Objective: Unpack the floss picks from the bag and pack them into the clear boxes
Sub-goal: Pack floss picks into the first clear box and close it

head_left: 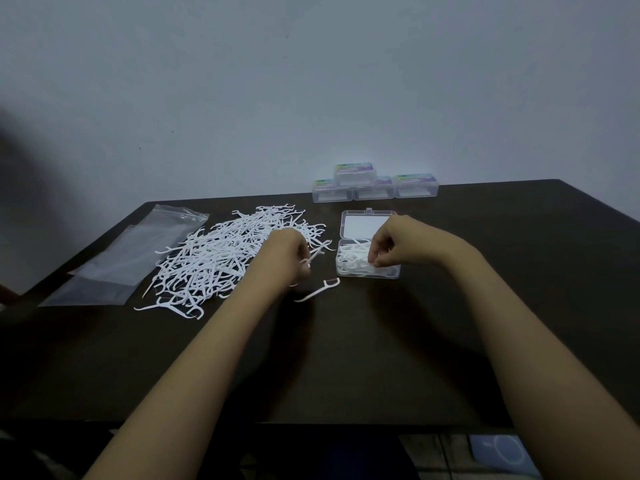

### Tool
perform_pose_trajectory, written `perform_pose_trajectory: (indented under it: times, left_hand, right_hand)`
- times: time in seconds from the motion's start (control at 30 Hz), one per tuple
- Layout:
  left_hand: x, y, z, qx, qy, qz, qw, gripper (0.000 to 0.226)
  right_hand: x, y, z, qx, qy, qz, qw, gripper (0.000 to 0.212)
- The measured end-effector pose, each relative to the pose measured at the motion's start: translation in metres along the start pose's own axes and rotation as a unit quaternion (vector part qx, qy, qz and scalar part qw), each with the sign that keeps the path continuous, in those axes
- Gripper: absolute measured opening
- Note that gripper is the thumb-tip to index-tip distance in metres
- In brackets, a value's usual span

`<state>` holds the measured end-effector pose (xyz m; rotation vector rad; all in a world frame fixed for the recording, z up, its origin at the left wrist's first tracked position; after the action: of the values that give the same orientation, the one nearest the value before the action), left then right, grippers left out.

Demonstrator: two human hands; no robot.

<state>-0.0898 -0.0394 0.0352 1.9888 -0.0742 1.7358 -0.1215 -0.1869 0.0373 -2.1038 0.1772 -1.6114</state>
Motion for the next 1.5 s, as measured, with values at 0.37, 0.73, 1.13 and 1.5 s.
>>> perform_pose_trajectory:
  times: [0.37, 0.73, 1.13, 1.5]
  left_hand:
    - [0.032, 0.023, 0.0, -0.116, 0.055, -0.297, 0.946, 0.012]
    - [-0.006, 0.079, 0.024, -0.174, -0.033, -0.133, 0.975, 0.022]
    - [-0.019, 0.075, 0.023, -0.148, -0.024, -0.129, 0.98, 0.013]
    - [-0.004, 0.06, 0.018, -0.139, -0.016, -0.097, 0.985, 0.02]
  right_hand:
    - [0.009, 0.001, -0.004, 0.012, 0.018, 0.019, 1.0, 0.011]
    - [0.031, 0.041, -0.013, -0.112, 0.106, 0.066, 0.986, 0.008]
    - [0.014, 0.022, -0.019, -0.032, -0.025, 0.121, 0.992, 0.008]
    - [0.012, 0.021, -0.015, -0.055, -0.014, 0.068, 0.996, 0.012]
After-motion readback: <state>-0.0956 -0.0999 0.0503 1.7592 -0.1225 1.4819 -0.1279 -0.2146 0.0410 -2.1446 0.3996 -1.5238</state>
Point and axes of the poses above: each hand's wrist, its own z-axis towards the middle knuckle, its own x-axis out of the back of the hand, y = z × x, the point moved 9 cm from there along z, towards the middle knuckle, and after that the axes turned 11 degrees about -y, right-handed, at the moved point
